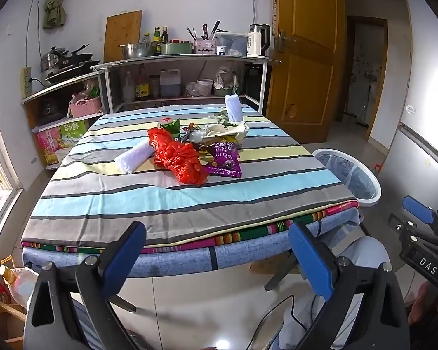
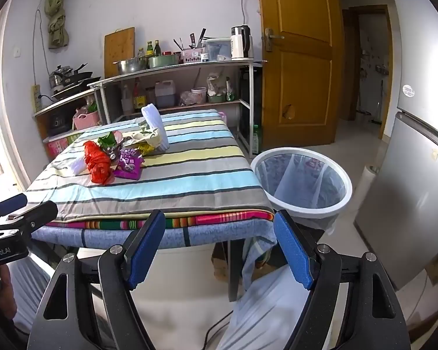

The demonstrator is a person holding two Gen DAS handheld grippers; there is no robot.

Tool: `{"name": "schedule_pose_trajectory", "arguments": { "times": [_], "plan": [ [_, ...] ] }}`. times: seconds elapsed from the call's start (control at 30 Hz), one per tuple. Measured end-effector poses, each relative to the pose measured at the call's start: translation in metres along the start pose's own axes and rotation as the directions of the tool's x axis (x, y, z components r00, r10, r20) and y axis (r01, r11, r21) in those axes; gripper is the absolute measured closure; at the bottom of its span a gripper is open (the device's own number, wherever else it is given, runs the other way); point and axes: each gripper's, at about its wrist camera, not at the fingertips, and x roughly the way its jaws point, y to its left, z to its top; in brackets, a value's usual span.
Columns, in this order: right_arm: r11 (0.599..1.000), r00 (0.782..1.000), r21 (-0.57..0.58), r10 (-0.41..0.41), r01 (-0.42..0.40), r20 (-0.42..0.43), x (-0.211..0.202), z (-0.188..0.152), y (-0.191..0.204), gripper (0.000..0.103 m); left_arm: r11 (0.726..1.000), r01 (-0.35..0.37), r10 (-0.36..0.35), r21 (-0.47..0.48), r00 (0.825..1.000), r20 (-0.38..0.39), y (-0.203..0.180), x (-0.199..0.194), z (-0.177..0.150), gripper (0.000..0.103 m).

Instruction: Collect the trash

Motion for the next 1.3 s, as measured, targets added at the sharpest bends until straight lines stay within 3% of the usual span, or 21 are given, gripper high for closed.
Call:
{"name": "schedule_pose_trajectory", "arguments": {
  "times": [1.3],
  "plan": [
    [1.0, 1.0, -0.004, -0.013, 0.013, 0.008, 0.0011, -0.0059, 0.0008, 0.026, 1.0, 0.017, -0.017, 0.003, 1.0, -0.007, -0.0021, 0.0032, -0.0041, 0.004]
  ]
}}
